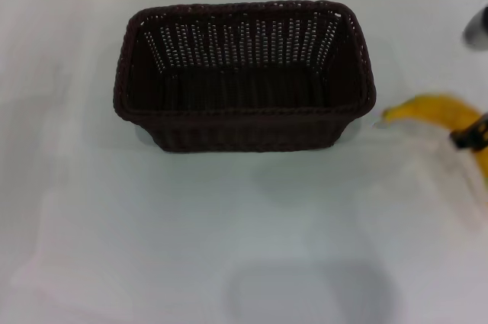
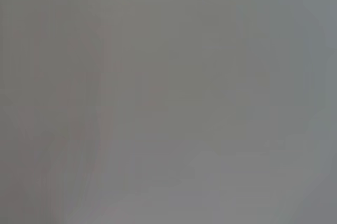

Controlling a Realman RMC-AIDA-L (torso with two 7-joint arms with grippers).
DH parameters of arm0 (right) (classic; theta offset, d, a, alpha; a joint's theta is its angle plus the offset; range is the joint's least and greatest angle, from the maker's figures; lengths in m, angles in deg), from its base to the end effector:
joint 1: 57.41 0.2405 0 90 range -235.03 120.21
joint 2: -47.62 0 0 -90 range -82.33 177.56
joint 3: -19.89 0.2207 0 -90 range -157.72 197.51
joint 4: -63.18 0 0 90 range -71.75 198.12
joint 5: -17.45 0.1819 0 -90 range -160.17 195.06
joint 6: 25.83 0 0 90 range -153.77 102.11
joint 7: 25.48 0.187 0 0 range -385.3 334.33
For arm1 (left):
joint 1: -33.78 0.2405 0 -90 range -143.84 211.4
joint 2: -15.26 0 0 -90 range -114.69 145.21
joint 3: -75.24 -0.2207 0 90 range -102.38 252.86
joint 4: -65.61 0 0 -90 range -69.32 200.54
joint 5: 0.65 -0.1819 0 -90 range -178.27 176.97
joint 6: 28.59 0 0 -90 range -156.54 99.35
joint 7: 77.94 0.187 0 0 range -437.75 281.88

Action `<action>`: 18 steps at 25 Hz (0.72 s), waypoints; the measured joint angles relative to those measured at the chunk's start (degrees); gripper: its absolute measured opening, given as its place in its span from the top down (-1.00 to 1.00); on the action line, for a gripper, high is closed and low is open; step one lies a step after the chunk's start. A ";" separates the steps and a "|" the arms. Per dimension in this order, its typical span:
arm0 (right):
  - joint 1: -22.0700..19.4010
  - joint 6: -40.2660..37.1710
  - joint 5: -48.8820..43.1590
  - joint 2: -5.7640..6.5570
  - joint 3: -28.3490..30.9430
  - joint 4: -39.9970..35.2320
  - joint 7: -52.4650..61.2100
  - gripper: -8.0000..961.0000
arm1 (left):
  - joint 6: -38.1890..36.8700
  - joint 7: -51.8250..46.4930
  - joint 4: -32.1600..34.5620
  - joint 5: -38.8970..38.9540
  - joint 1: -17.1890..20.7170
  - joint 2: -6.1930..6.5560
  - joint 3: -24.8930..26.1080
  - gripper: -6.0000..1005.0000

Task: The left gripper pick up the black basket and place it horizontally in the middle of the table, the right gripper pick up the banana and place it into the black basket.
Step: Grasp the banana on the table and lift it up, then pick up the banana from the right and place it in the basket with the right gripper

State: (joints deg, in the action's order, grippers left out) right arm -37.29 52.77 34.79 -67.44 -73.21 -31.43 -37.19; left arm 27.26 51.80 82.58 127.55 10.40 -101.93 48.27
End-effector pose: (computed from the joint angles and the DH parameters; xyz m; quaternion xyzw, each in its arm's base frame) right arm 0.2157 0.3228 0.0198 -0.8360 0.3661 -0.1802 0.3668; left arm -0.3492 0.3557 0.1169 -0.5456 -0.4039 -0.3823 0.6270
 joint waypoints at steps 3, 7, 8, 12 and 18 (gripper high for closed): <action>0.78 -0.58 -1.00 -0.03 3.85 -1.29 -2.28 0.00 | 0.10 0.02 0.00 0.03 -0.10 -0.05 -0.01 -0.74; 4.62 -3.65 -1.03 -0.12 8.00 -1.42 -5.44 -0.01 | 0.40 0.27 0.00 0.03 -0.30 -0.27 -0.02 -0.74; 5.45 -4.66 -0.81 -0.12 8.53 -1.43 -5.96 -0.01 | 0.45 0.30 0.00 0.03 -0.31 -0.30 -0.01 -0.74; 10.40 -10.66 3.38 -0.17 9.50 -0.94 -9.59 -0.01 | 0.50 0.32 0.00 0.03 -0.33 -0.58 -0.02 -0.74; 16.22 -22.89 14.79 -0.31 6.36 5.87 -21.07 -0.01 | 0.51 0.34 0.00 0.03 -0.53 -1.00 -0.01 -0.74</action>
State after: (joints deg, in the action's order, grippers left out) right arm -21.07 29.88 49.58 -67.75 -66.85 -25.56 -58.26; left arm 27.77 52.14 82.58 127.58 9.86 -102.93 48.26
